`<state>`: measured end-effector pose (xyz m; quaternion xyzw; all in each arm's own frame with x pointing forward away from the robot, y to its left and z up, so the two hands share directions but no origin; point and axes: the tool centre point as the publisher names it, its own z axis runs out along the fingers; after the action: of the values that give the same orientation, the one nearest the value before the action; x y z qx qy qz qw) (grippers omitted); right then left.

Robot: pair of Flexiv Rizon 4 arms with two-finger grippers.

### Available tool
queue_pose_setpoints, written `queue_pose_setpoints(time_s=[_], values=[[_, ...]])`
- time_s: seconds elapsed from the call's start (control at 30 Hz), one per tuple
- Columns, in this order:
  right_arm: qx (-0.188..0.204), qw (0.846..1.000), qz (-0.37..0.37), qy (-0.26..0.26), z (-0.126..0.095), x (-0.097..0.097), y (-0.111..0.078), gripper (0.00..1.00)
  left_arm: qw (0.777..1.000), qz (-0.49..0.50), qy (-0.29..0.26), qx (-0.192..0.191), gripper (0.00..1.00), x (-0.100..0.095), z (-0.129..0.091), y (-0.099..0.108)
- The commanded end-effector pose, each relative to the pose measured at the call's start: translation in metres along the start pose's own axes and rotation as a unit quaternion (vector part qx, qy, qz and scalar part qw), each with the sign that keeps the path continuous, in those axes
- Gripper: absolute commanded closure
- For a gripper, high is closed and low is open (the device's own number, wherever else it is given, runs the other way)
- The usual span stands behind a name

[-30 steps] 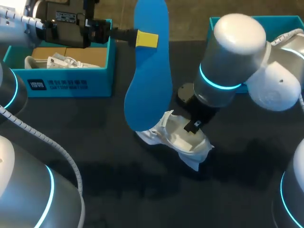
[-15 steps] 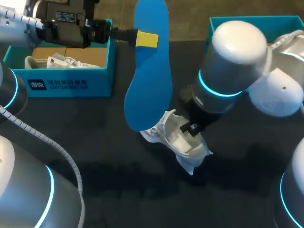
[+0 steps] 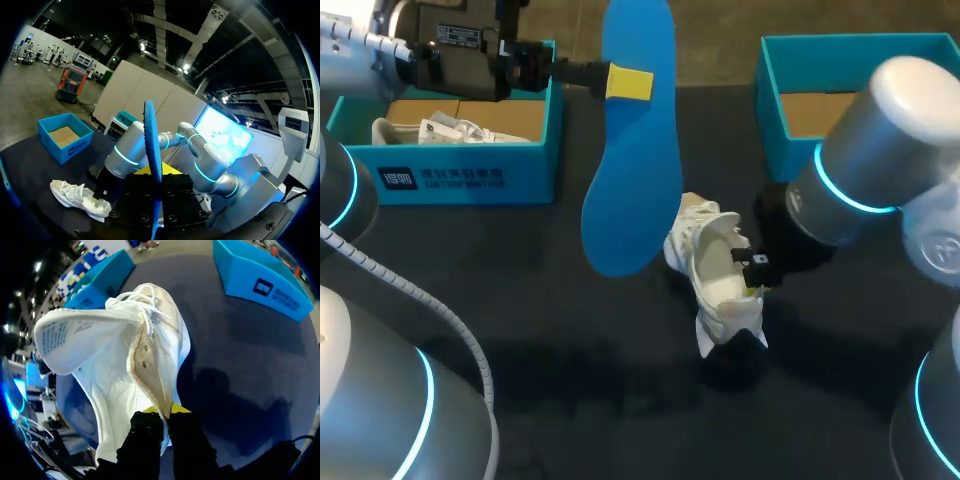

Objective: Take the shoe out of the shoebox, open the shoe tongue, remove and reinsert the insole, then place the shoe into the shoebox

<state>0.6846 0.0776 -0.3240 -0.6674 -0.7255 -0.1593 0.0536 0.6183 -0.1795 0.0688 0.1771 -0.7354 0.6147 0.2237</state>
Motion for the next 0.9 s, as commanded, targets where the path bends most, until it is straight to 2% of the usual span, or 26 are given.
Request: queue_pose_setpoints(time_s=[0.03,0.3,0.9], values=[[-0.032,0.999,0.016,0.033,0.014,0.003,-0.006,1.0,1.0,0.0,0.0,-0.001,1.0,-0.001,0.001,-0.001],[-0.022,0.999,-0.002,0.035,0.029,0.017,-0.004,1.0,1.0,0.0,0.0,-0.001,1.0,-0.001,0.001,-0.001],[-0.009,0.999,-0.008,0.042,0.057,0.019,0.003,1.0,1.0,0.0,0.0,-0.001,1.0,-0.001,0.001,-0.001]])
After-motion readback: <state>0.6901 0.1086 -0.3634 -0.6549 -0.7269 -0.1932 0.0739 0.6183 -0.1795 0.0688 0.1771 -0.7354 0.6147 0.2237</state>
